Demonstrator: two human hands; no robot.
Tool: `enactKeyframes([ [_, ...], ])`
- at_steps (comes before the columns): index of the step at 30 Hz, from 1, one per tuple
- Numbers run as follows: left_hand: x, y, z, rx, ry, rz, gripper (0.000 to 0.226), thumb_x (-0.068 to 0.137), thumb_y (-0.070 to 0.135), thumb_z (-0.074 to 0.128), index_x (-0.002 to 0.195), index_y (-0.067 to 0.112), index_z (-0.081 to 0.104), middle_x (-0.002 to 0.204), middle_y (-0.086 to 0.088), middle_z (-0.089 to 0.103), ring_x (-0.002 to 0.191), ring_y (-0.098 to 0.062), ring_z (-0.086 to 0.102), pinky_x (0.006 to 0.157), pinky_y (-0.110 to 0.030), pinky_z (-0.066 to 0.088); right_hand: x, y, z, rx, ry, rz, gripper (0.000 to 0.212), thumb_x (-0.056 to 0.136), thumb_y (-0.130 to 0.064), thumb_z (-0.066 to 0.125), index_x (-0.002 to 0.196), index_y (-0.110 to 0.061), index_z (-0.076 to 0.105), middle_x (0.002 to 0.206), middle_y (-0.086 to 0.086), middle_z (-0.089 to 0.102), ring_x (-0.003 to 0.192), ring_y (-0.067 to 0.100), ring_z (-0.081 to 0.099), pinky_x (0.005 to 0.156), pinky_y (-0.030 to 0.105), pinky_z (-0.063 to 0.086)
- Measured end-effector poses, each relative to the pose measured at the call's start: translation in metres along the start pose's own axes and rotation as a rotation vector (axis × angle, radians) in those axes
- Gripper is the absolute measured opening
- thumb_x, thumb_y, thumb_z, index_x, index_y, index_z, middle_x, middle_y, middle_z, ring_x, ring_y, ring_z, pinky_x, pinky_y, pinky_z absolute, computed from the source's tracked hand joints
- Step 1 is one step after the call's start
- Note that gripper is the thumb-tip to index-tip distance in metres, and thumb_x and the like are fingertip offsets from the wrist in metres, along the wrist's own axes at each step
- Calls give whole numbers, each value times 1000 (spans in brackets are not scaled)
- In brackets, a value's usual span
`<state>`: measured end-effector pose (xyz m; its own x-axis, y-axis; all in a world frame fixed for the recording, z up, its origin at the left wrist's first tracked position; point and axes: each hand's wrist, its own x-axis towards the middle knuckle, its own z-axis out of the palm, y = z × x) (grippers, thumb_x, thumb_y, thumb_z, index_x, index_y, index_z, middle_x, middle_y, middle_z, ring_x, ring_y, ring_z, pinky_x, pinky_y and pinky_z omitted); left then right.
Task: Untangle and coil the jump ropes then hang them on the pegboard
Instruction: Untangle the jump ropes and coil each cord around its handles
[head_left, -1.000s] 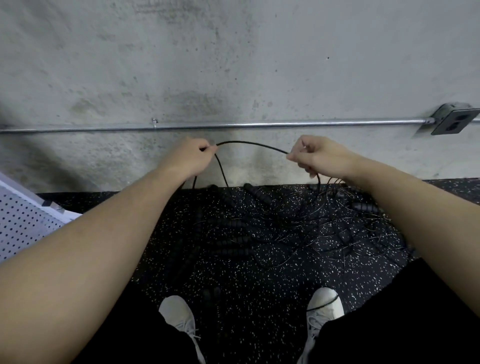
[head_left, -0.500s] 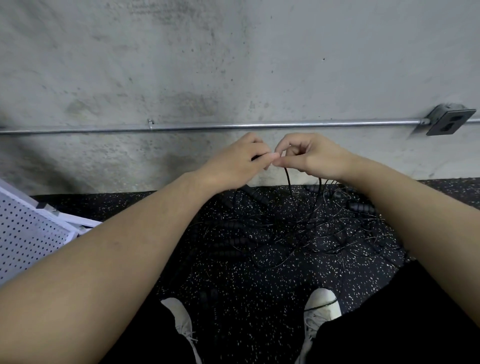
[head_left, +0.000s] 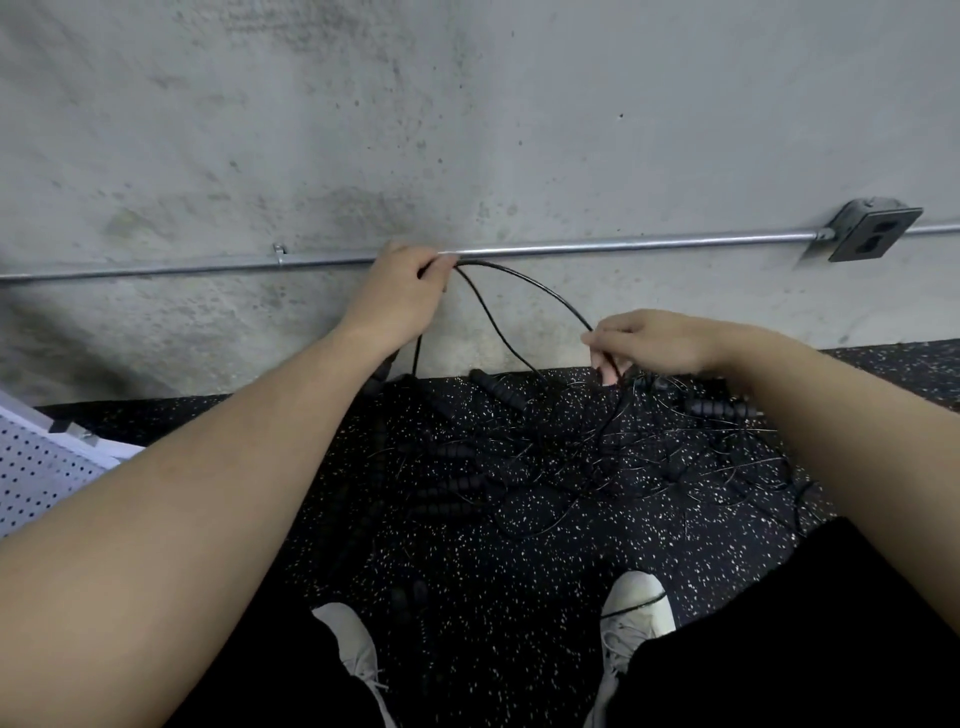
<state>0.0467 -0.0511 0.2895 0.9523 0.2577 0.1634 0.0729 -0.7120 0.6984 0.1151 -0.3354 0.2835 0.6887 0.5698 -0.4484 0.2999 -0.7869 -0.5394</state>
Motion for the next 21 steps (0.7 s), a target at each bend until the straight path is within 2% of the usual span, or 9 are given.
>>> enactKeyframes([
  [2,1,-8,0,44,-42,-89,45,108,37,47,87,3,66,66,4,46,47,-8,43,49,-27,32,-2,-3,-3,110,95,-38,50,104,-56,35,90,-16,60,71,0,59,69,18,54,74,39,49],
  [6,-4,-5,2,103,-119,-162,44,108,38,43,88,8,67,59,2,53,48,-15,50,51,-27,37,2,-12,-7,228,392,-56,43,102,-57,43,83,-22,60,70,-6,49,64,15,44,65,31,37],
  [7,-6,-1,3,103,-139,-156,42,108,39,42,88,11,67,67,-3,60,53,-16,54,53,-27,37,3,-13,-9,264,431,-57,40,100,-56,47,83,-23,61,70,-5,50,64,15,44,64,30,37],
  [9,-6,6,9,117,-157,-126,35,107,44,42,91,22,64,101,-15,68,78,-23,63,65,-30,42,2,-15,-10,305,447,-64,36,98,-54,56,84,-22,63,69,-4,48,63,15,41,63,30,37],
  [11,-8,17,13,90,-170,-88,27,104,48,47,110,30,65,128,-6,57,95,-17,57,80,-32,45,2,-17,-9,349,433,-85,31,93,-52,65,84,-22,66,64,-6,45,63,17,38,63,30,35],
  [14,-13,35,24,60,-242,24,27,101,50,51,122,37,64,129,8,44,102,-7,51,91,-29,41,1,-23,-6,396,428,-120,24,90,-44,73,86,-20,70,56,-14,44,54,9,36,54,22,33],
  [16,-19,48,35,97,-309,118,23,101,51,50,116,41,64,124,10,44,104,-6,51,91,-27,39,3,-26,-4,424,421,-141,22,89,-38,75,86,-17,69,57,-14,45,53,7,35,52,21,30],
  [19,-23,57,49,119,-361,207,19,102,52,50,87,42,57,109,11,46,86,-4,52,73,-24,37,2,-27,-4,489,417,-172,18,86,-33,77,81,-19,68,59,-9,45,57,10,34,55,27,28],
  [21,-21,58,53,91,-351,241,24,103,48,50,84,37,59,99,13,45,81,-4,52,72,-28,38,2,-24,-5,511,398,-185,16,86,-31,76,84,-17,68,59,-8,43,57,11,34,56,28,29],
])
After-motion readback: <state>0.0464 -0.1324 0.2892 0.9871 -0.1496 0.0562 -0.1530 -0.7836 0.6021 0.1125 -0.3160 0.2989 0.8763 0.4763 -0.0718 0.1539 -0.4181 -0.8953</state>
